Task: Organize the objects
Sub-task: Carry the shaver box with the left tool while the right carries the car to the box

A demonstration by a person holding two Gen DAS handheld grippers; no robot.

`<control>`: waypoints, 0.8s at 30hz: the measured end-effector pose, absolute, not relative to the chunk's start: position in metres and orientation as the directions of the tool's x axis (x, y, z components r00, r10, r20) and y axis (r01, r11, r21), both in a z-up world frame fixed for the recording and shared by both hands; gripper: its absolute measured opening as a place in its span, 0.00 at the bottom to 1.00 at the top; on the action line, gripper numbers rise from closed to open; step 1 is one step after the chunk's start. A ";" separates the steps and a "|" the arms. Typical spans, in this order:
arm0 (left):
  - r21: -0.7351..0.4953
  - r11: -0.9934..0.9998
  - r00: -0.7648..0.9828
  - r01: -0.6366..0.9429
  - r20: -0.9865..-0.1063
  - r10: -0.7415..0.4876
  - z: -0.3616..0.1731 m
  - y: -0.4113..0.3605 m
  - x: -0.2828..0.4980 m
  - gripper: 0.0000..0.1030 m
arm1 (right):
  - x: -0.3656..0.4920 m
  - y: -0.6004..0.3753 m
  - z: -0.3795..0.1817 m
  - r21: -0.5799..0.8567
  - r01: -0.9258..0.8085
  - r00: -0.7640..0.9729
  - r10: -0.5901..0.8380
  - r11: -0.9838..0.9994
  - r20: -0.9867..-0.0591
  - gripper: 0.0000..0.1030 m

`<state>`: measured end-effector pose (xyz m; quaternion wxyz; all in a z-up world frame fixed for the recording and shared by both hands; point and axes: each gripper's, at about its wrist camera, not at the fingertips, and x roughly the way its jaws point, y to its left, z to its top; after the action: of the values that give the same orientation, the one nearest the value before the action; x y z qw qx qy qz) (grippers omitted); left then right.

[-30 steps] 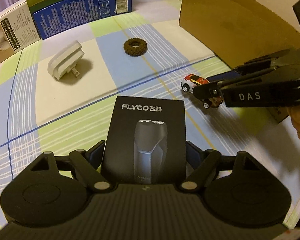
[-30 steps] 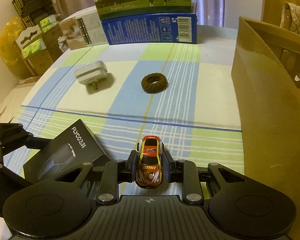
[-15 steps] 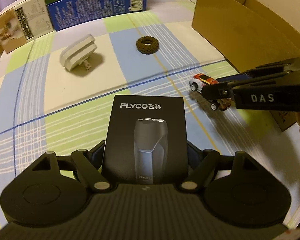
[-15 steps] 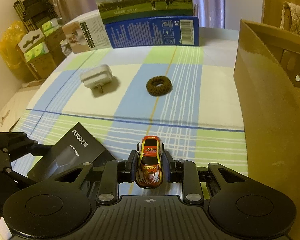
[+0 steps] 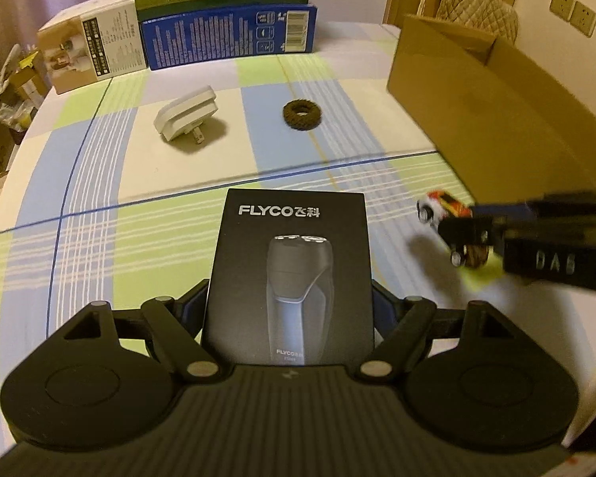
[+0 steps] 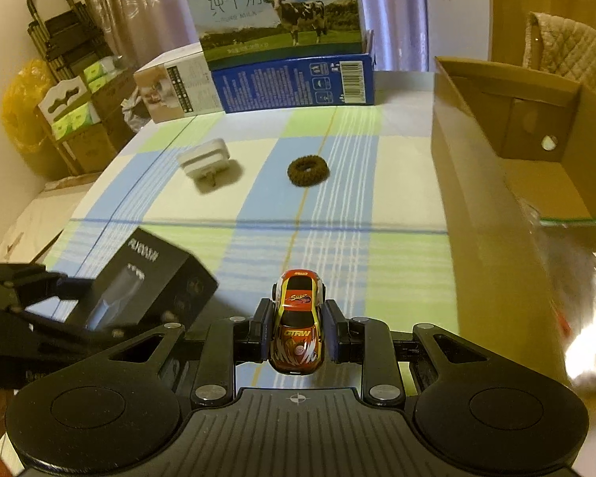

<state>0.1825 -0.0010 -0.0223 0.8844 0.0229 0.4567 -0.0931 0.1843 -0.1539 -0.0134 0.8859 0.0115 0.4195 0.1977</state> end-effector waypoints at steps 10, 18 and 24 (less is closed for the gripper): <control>-0.119 0.982 0.610 0.144 -0.771 -0.183 0.019 -0.035 0.114 0.74 | 0.116 -0.197 0.022 0.215 -0.291 0.592 0.352 0.932 -0.725 0.23; -0.115 0.983 0.641 0.142 -0.746 -0.180 0.051 -0.056 0.069 0.74 | 0.077 -0.224 0.051 0.211 -0.273 0.637 0.341 0.939 -0.692 0.23; -0.116 0.985 0.653 0.132 -0.737 -0.174 0.067 -0.067 0.047 0.74 | 0.056 -0.239 0.064 0.212 -0.266 0.660 0.337 0.941 -0.671 0.23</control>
<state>0.0471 -0.0670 0.0671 0.9088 -0.0259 0.4078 -0.0841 0.0563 -0.2389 0.0643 0.9098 0.0475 0.3776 0.1658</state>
